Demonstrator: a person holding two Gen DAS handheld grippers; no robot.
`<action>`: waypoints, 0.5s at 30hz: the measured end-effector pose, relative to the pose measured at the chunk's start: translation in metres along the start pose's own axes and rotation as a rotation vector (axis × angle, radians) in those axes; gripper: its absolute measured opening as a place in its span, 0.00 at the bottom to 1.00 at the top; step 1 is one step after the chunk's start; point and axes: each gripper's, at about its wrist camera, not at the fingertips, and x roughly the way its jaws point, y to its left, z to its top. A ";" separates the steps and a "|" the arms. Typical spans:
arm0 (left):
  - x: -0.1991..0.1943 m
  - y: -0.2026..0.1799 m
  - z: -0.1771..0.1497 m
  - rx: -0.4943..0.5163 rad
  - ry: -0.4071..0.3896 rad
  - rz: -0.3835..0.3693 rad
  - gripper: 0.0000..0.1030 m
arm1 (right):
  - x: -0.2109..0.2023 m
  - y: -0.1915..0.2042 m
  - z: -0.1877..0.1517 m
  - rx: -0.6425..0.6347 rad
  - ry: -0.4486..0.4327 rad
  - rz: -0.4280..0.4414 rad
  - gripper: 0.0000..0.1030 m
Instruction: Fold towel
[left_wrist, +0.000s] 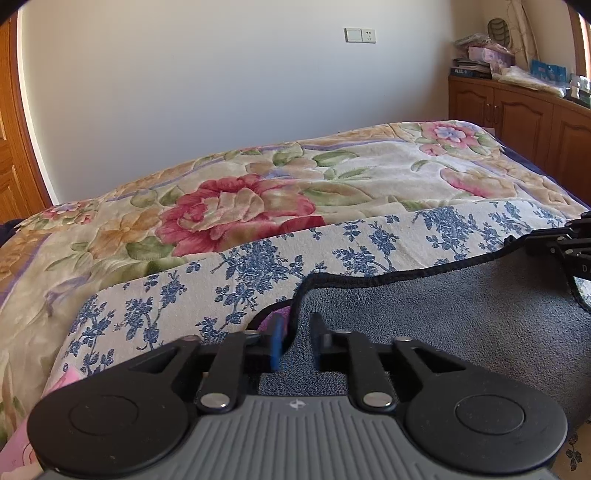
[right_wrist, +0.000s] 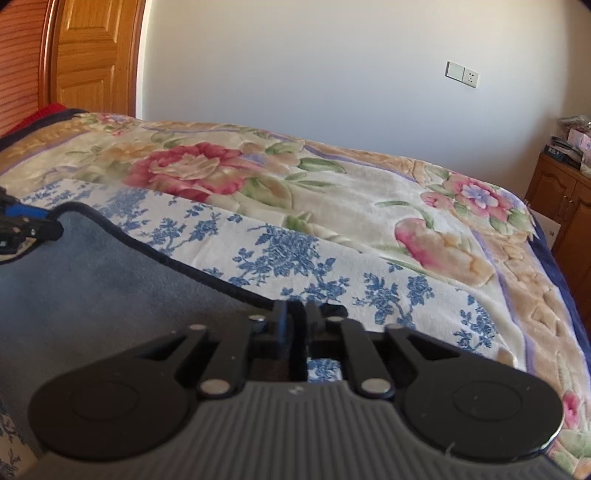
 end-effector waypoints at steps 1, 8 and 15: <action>-0.001 0.000 0.000 0.003 0.001 0.000 0.26 | 0.000 0.000 0.000 0.001 0.002 -0.002 0.13; -0.014 -0.002 0.003 -0.003 -0.012 0.000 0.41 | -0.015 -0.001 0.003 -0.005 -0.003 -0.019 0.45; -0.042 -0.010 0.006 0.016 -0.023 0.002 0.45 | -0.050 0.002 0.007 0.046 -0.026 -0.001 0.45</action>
